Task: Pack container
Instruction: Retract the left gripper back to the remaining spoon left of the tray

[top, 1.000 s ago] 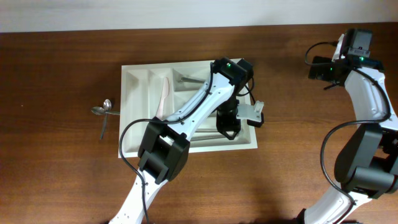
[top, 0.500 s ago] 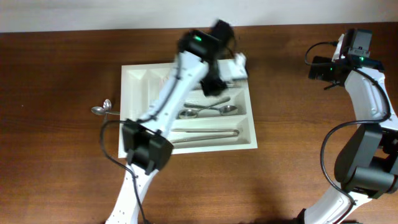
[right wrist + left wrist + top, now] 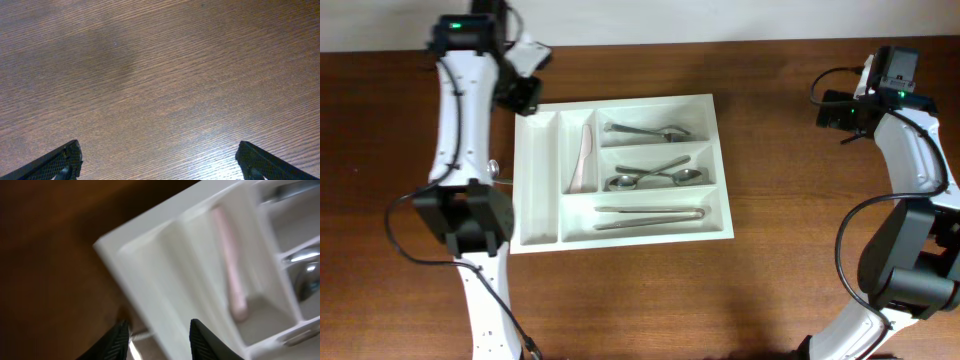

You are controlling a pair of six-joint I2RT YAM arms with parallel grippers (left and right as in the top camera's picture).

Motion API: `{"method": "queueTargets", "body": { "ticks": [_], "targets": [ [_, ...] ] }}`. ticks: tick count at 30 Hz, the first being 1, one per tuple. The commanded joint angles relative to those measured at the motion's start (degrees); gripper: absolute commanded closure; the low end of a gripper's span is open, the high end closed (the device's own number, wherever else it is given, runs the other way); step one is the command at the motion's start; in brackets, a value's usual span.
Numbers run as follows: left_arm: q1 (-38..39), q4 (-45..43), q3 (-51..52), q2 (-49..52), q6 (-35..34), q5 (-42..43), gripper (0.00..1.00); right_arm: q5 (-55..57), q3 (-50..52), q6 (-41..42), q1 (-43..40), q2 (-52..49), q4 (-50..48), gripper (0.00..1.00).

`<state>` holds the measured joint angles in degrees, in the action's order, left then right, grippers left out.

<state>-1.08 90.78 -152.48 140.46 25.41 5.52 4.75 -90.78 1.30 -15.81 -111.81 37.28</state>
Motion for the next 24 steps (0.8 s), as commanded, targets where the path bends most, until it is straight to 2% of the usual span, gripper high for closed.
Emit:
{"method": "queueTargets", "body": {
  "ticks": [1,6,9,16,21,24],
  "targets": [
    [-3.7,2.0,-0.2,-1.6,-2.3,0.3,0.59,0.9,-0.9,0.0,0.0,-0.2,0.0,0.01],
    [-9.5,4.4,3.0,-1.6,-3.5,5.6,0.61,0.9,-0.9,0.0,0.0,-0.2,0.0,0.01],
    [-13.2,4.3,6.5,-1.6,-6.2,9.8,0.67,0.9,-0.9,0.0,0.0,-0.2,0.0,0.01],
    [-20.8,1.2,13.7,-1.6,-6.6,21.7,0.66,0.9,-0.9,0.0,0.0,-0.2,0.0,0.01],
    [-24.0,-0.8,14.1,-1.6,-6.8,26.3,0.61,0.9,-0.9,0.0,0.0,-0.2,0.0,0.01],
    [-26.1,-2.4,14.6,-1.6,-8.8,28.4,0.53,0.9,-0.9,0.0,0.0,-0.2,0.0,0.01]
  ]
}}
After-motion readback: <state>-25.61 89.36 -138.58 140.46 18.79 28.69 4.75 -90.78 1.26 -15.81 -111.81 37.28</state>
